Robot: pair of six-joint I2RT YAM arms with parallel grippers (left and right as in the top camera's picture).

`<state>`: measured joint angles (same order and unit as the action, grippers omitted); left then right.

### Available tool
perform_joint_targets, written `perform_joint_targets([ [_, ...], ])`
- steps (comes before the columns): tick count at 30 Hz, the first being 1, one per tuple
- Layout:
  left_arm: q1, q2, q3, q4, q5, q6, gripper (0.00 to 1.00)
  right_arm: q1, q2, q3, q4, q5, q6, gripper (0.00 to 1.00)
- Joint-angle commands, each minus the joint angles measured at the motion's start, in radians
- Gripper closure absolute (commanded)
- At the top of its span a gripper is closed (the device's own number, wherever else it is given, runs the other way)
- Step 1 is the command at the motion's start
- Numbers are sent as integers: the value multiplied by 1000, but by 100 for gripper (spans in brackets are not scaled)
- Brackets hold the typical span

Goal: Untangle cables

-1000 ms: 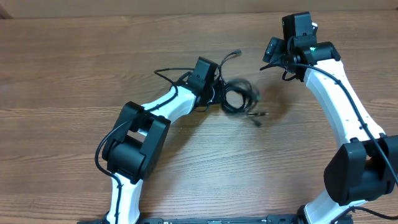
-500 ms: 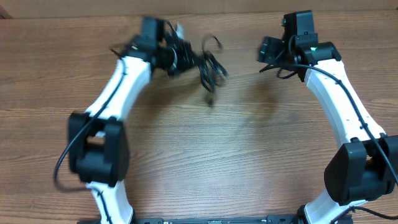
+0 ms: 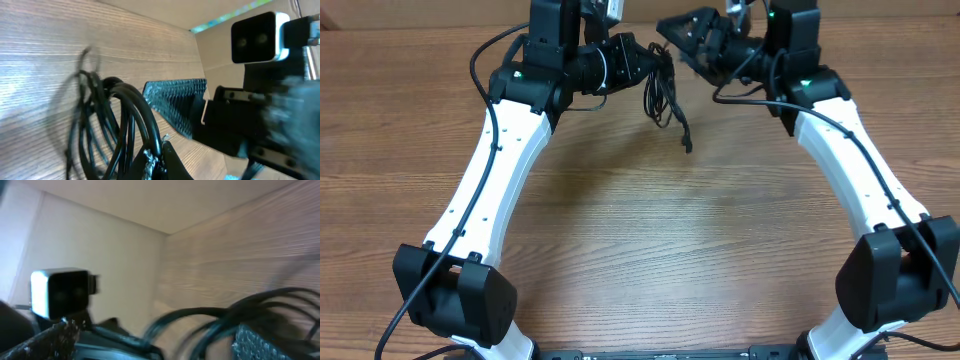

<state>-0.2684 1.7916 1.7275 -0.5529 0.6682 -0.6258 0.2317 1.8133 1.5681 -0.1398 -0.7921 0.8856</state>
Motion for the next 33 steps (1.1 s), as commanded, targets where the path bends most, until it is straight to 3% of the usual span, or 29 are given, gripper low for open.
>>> perform_joint_targets([
  [1, 27, -2, 42, 15, 18, 1, 96, 20, 1, 3, 80, 11, 140, 0],
  [6, 55, -2, 97, 11, 31, 5, 96, 22, 1, 3, 82, 80, 109, 4],
  [9, 63, -2, 130, 11, 31, -2, 96, 22, 2, 3, -59, 332, 16, 7],
  [10, 65, -2, 164, 11, 32, -15, 96, 30, 9, 3, -150, 505, 0, 8],
  [15, 64, -2, 232, 5, 26, -18, 96, 73, 29, 3, -67, 291, 54, 7],
  [22, 67, -2, 236, -14, -29, -9, 96, 109, 29, 3, -5, 223, 140, 7],
  [28, 80, -2, 239, 11, -237, 39, 96, 109, 29, 3, 27, 169, 260, 7],
  [33, 79, -2, 239, 55, -441, 1, 96, 109, 29, 3, 56, 172, 266, 8],
])
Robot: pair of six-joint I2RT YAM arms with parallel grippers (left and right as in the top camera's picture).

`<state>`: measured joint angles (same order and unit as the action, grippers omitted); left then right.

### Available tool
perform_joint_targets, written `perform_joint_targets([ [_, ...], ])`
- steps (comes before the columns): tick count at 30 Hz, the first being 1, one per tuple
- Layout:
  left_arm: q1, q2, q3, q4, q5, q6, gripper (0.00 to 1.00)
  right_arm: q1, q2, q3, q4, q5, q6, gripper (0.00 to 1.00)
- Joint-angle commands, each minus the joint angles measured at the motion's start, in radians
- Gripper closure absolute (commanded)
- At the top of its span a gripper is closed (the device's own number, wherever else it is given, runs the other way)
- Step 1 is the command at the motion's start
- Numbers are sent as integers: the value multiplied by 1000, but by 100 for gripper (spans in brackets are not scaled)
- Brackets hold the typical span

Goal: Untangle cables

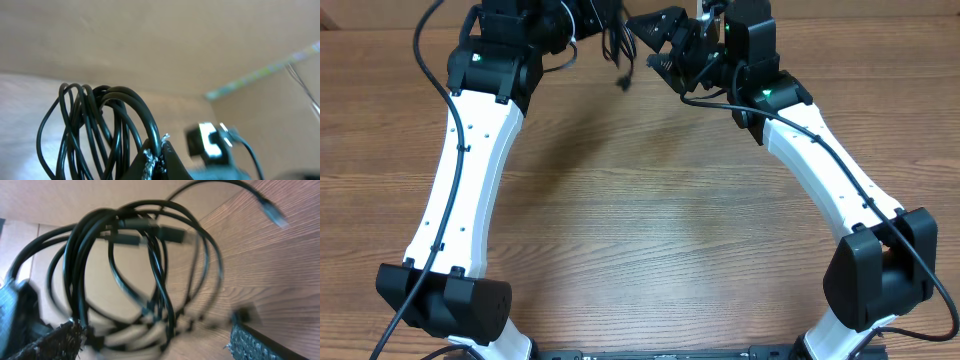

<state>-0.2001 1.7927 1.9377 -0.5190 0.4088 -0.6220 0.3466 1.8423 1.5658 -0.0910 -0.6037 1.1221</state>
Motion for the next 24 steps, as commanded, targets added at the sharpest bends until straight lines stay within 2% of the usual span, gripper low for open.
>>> perform_joint_targets([
  [1, 11, -3, 29, 22, -206, -10, 96, -5, 0, 5, 7, -17, 24, 8],
  [7, 10, -3, 29, 19, -236, -30, 96, 14, 0, 5, 2, 10, -31, 8],
  [8, 10, -3, 29, 19, -236, -31, 96, 18, 0, 5, 1, 26, -41, 14],
  [9, 10, -3, 29, 17, -235, -35, 96, 22, 0, 5, 4, 46, -72, 25],
  [11, 10, -3, 29, 10, -224, -48, 96, 36, 0, 5, 4, 116, -183, 36],
  [13, 10, -3, 29, 4, -209, -48, 96, 52, 0, 5, 10, 179, -323, 37],
  [15, 10, -3, 29, -5, -182, -56, 96, 71, 0, 5, 16, 246, -542, 29],
  [17, 10, -3, 29, -8, -148, -56, 96, 82, 0, 5, 16, 291, -695, 24],
  [18, 10, -3, 29, -11, -125, -56, 96, 89, 0, 5, 24, 315, -853, 22],
  [21, 9, -3, 29, -25, -107, -68, 96, 90, 0, 5, 40, 323, -986, 23],
  [24, 9, -3, 29, -41, -67, -78, 96, 90, 0, 5, 46, 323, -1052, 32],
])
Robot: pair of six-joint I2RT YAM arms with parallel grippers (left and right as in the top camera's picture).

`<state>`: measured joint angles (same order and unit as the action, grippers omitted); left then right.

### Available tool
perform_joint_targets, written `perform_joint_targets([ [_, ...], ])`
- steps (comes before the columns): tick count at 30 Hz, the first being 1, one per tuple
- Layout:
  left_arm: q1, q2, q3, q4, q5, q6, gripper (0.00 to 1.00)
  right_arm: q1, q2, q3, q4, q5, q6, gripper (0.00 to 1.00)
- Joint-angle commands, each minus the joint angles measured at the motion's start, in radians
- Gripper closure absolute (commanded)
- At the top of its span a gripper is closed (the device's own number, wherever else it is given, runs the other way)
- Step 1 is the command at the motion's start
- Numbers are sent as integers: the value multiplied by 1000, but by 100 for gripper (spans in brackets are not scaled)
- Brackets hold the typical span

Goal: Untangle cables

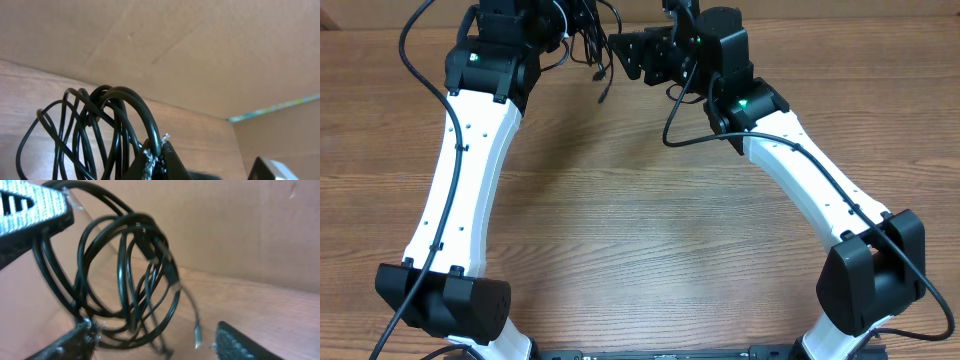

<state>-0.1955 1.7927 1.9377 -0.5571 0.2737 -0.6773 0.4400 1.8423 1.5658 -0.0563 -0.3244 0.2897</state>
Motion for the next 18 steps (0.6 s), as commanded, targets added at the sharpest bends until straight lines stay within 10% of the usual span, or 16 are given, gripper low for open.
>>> perform_joint_targets([
  [1, 5, -3, 29, -9, 81, -27, 96, -3, 0, 5, 11, 44, -220, 34],
  [10, -36, -3, 29, -38, 119, -30, 96, -2, 0, 5, -1, 43, -216, 38],
  [12, -49, -3, 29, -38, 119, -30, 96, -2, 0, 5, -5, 43, -216, 50],
  [14, -63, -3, 29, -39, 120, -30, 96, -2, 0, 5, -9, 43, -208, 96],
  [18, -62, -6, 29, -76, 95, -8, 96, -3, 0, 5, -12, 95, -203, 96],
])
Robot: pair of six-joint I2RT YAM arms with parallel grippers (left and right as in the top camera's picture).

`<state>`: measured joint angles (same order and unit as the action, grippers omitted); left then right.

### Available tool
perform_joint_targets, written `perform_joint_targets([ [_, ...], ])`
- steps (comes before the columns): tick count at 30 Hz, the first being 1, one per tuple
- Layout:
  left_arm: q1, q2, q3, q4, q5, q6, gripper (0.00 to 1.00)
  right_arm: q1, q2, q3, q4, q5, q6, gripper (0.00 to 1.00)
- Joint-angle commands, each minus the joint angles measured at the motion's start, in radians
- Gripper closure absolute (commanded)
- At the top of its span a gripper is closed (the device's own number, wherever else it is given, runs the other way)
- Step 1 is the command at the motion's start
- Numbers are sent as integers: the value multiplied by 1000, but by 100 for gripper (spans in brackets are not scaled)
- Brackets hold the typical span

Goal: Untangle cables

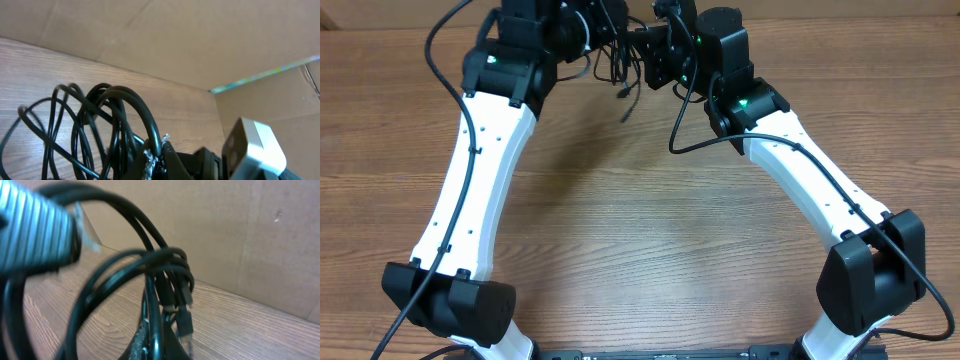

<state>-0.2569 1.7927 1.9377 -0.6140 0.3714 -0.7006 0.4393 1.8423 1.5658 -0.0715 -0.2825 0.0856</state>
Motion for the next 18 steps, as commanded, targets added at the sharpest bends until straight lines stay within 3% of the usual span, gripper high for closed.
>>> perform_joint_targets([
  [1, 13, -11, 29, -50, -32, 22, 96, -10, 0, 5, -1, 125, 20, 96],
  [4, 89, -60, 53, -235, -162, 61, 96, -97, -23, 8, -13, 422, 34, 96],
  [6, 133, -118, 98, -385, -304, 96, 96, -228, -48, 21, -31, 497, -2, 96],
  [10, 191, -216, 140, -535, -460, 119, 96, -460, -72, 62, -98, 478, -5, 96],
  [18, 296, -351, 141, -661, -516, 140, 96, -766, -83, 68, -105, 453, -5, 96],
])
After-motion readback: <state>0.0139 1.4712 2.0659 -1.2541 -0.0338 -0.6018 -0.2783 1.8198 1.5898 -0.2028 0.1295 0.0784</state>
